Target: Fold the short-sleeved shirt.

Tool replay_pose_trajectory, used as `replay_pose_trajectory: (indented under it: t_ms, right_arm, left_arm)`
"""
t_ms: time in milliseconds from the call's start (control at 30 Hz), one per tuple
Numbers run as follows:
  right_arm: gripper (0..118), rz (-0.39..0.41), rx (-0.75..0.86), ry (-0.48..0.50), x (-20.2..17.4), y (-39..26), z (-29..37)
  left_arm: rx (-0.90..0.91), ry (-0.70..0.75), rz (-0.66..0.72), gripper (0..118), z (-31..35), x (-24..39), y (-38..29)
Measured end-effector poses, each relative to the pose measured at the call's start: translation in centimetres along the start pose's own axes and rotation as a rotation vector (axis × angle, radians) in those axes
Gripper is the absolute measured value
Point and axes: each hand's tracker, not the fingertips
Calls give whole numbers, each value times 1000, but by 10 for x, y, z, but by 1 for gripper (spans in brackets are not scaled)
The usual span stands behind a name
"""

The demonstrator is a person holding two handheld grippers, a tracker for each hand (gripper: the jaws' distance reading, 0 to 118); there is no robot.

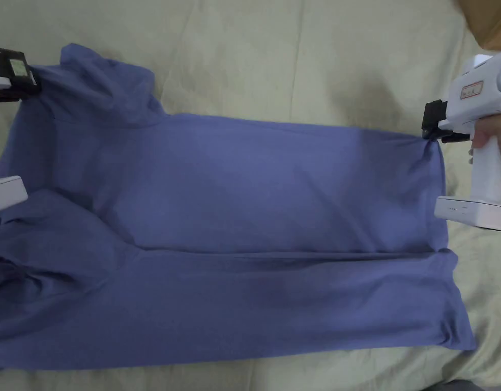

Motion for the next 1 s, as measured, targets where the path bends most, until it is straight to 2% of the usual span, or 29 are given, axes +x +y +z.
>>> replay_pose_trajectory:
  t_ms: [167,267,533,733,1000]
  right_arm:
    - [2,14,98,34,-1,-5,54]
    - [2,-5,167,76,4,-16,90]
    - [2,-11,273,119,23,-82,169]
    - [2,-39,268,134,37,-149,186]
    - [2,-113,165,127,51,-226,168]
  left_arm:
    - [33,-17,-3,0,32,0,-5]
    - [69,-43,8,0,61,-3,-12]
    - [143,-99,46,0,142,-32,-64]
    - [144,-106,115,0,170,-53,-130]
    - [38,-48,219,0,168,-73,-221]
